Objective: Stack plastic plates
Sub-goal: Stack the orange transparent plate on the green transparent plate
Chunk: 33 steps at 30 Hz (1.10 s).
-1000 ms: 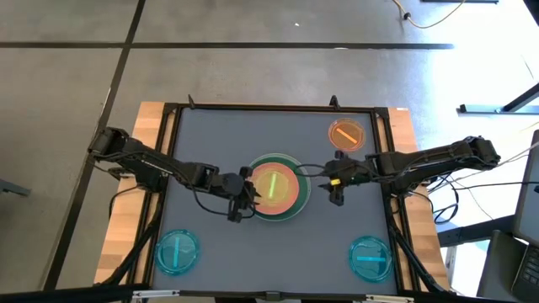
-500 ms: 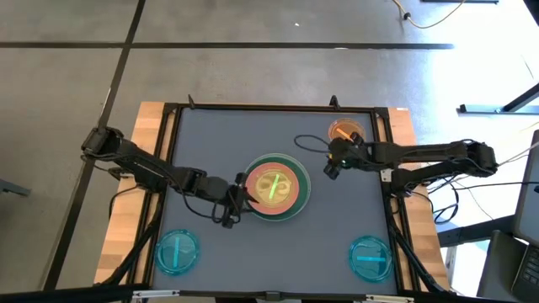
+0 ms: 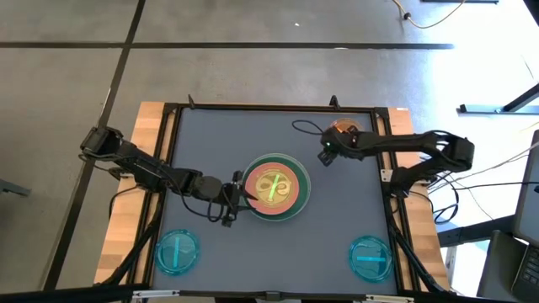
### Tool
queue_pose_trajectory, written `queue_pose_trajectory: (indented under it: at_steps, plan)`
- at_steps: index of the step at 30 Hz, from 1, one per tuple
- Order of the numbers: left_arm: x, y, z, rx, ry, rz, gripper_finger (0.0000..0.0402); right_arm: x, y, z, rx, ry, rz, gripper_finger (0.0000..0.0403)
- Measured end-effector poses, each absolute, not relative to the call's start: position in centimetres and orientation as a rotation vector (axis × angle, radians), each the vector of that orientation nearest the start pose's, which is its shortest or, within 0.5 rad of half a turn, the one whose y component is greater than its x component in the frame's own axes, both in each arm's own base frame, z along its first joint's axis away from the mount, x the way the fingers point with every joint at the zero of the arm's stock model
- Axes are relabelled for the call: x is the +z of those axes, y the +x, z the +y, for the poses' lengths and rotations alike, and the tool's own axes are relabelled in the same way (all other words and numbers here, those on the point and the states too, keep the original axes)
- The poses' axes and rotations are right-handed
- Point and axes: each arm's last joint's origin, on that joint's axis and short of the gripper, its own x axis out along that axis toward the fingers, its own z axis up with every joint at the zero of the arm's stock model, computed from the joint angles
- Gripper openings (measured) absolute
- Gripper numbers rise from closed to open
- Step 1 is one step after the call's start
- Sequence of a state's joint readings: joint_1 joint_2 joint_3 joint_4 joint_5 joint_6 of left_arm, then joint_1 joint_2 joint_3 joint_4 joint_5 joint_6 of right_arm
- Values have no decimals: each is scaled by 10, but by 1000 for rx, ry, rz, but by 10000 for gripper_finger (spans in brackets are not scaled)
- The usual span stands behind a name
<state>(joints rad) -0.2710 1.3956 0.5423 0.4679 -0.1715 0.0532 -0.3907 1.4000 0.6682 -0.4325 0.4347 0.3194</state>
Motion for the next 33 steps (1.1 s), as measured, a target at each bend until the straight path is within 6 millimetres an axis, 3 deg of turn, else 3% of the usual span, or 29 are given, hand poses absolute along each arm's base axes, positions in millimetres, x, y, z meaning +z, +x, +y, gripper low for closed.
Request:
queue_pose_trajectory:
  at_steps: [11,22,27,33]
  plan:
    - [182,261,-65,-30,152,378,127,126,211,-125,-980,260,1180,119]
    - [182,261,-65,-30,152,378,127,124,213,-126,-930,193,1209,23]
    - [182,261,-65,-25,154,376,127,133,216,-119,-894,135,1192,10]
    - [184,263,-61,32,153,352,127,160,227,-88,-775,39,1067,2]
